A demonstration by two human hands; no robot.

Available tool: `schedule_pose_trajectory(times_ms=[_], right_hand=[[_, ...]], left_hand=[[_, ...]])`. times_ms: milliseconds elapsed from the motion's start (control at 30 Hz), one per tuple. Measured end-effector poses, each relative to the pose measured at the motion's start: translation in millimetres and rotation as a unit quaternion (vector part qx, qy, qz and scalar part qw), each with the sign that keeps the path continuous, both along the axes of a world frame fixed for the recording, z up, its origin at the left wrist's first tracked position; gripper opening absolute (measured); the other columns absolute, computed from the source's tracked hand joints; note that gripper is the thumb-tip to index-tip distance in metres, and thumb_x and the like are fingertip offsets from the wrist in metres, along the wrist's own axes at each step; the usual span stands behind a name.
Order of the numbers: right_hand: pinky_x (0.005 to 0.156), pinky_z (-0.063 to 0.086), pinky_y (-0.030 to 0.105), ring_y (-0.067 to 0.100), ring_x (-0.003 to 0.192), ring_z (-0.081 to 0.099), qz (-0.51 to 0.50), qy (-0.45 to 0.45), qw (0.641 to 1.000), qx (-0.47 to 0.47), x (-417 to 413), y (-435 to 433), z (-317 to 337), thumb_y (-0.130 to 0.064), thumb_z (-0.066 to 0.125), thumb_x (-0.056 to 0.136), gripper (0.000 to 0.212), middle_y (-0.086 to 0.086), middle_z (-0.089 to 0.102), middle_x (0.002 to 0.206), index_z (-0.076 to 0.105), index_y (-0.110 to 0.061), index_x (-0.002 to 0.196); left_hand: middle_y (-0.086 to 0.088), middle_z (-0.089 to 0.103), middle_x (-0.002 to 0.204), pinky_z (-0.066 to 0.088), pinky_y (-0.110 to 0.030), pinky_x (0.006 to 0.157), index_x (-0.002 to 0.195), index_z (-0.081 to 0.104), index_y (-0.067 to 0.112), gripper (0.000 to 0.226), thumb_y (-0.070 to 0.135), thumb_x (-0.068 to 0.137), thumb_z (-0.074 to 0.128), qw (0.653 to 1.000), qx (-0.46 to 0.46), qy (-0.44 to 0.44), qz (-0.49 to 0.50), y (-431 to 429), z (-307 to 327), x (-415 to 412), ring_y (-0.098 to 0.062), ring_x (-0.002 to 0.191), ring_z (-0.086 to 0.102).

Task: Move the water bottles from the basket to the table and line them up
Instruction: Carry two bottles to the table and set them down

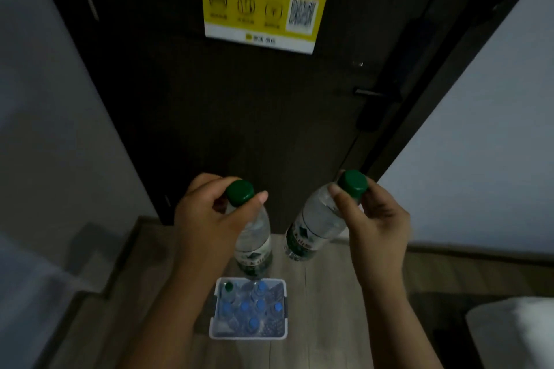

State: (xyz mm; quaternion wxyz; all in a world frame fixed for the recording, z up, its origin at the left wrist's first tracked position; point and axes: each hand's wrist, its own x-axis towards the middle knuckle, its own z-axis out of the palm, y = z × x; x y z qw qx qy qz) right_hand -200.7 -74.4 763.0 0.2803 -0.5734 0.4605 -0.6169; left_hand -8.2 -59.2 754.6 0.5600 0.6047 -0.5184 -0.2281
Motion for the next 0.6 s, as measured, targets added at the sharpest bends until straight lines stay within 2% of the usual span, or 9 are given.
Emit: schedule_pose_trajectory(times_ms=[167, 400, 533, 600], right_hand=[[0.071, 0.054, 0.018, 0.008, 0.083, 0.068, -0.001, -0.051, 0.998, -0.029, 11, 21, 103, -0.033, 0.066, 0.082, 0.019, -0.004, 0.072, 0.088, 0.069, -0.024, 0.098], [0.068, 0.05, 0.016, 0.007, 0.077, 0.062, 0.0, -0.041, 0.994, -0.098, 27, 49, 179, -0.031, 0.06, 0.089, 0.018, -0.008, 0.064, 0.083, 0.065, -0.016, 0.097], [0.063, 0.046, 0.014, 0.007, 0.072, 0.06, -0.01, -0.033, 0.99, -0.136, 40, 61, 201, -0.029, 0.06, 0.09, 0.018, -0.008, 0.063, 0.079, 0.065, -0.012, 0.094], [0.062, 0.045, 0.012, 0.006, 0.071, 0.061, -0.01, -0.04, 0.988, -0.148, 50, 67, 208, -0.029, 0.06, 0.09, 0.019, -0.009, 0.063, 0.078, 0.066, -0.011, 0.093]], left_hand=[[0.004, 0.054, 0.084, 0.044, -0.01, 0.066, 0.081, 0.066, 0.013, 0.038, 0.05, 0.076, 0.067, 0.994, -0.106, -0.023, -0.004, 18, 108, -1, -0.005, 0.077, 0.056], [-0.002, 0.055, 0.088, 0.038, -0.006, 0.065, 0.082, 0.063, 0.008, 0.047, 0.052, 0.086, 0.048, 0.985, -0.163, -0.054, -0.001, 41, 182, 9, -0.007, 0.076, 0.056], [-0.002, 0.065, 0.092, 0.043, -0.005, 0.065, 0.083, 0.06, 0.024, 0.038, 0.058, 0.084, 0.046, 0.989, -0.146, 0.001, -0.037, 58, 203, 19, -0.003, 0.079, 0.063], [-0.002, 0.068, 0.093, 0.048, -0.012, 0.068, 0.081, 0.059, 0.03, 0.033, 0.06, 0.08, 0.045, 0.99, -0.136, 0.03, -0.036, 65, 210, 25, -0.003, 0.08, 0.065]])
